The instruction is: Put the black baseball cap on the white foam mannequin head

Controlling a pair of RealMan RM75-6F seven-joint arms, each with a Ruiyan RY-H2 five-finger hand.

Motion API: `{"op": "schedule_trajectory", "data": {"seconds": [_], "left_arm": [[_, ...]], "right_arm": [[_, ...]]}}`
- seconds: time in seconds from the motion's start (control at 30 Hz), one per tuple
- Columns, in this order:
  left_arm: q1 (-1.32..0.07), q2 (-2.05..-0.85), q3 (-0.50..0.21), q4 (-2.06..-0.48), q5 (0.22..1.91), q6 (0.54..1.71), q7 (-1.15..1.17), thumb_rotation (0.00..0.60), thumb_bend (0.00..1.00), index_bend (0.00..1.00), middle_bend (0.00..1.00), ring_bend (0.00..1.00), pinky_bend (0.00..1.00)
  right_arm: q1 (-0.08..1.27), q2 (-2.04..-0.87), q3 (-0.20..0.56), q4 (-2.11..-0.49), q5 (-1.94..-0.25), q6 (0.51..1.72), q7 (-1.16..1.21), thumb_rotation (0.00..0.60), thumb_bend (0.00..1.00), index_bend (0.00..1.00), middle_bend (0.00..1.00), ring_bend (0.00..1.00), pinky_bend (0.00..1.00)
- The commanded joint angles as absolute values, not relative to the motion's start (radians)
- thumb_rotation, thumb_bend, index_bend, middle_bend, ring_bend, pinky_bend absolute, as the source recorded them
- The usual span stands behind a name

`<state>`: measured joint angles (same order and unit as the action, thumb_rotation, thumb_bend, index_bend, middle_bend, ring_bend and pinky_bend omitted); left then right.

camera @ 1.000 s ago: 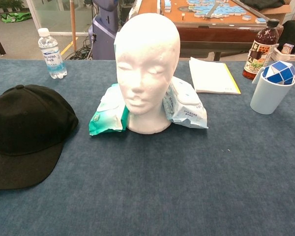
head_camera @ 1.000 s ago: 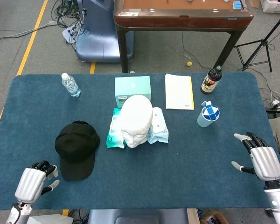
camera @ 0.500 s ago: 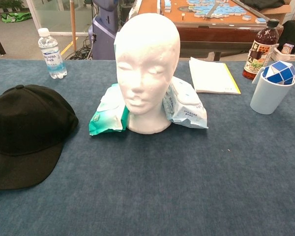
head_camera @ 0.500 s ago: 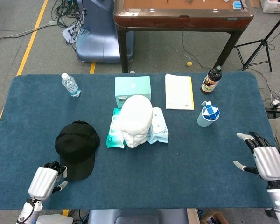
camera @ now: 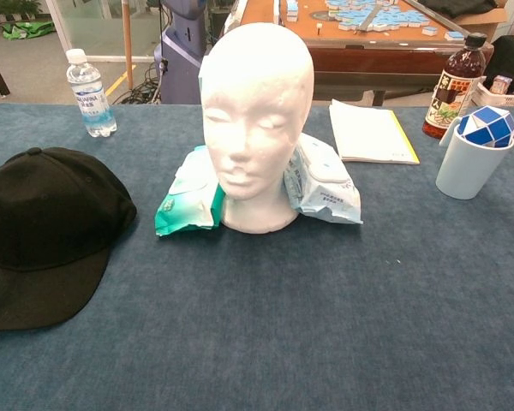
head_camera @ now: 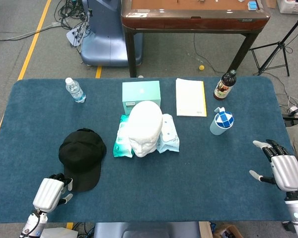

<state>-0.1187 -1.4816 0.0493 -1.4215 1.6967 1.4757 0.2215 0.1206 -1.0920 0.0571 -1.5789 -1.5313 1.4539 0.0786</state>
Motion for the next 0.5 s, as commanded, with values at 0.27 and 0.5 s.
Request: {"op": "schedule_trajectory", "data": {"seconds": [0.27, 0.5], "left_arm": [[-0.119, -1.532, 0.050, -1.317, 1.660, 1.453, 0.182, 0.600, 0.02, 0.66, 0.78, 0.47, 0.56], [-0.122, -1.553, 0.053, -1.284, 1.647, 1.442, 0.156, 0.600, 0.02, 0.66, 0.78, 0.47, 0.56]], "right_arm": [[0.121, -1.090, 0.057, -1.578, -1.533, 1.453, 0.085, 0.600, 0.00, 0.22, 0.29, 0.16, 0.24], [0.121, -1.089, 0.057, -1.578, -1.532, 1.452, 0.087, 0.600, 0.00, 0.22, 0.29, 0.16, 0.24]]}}
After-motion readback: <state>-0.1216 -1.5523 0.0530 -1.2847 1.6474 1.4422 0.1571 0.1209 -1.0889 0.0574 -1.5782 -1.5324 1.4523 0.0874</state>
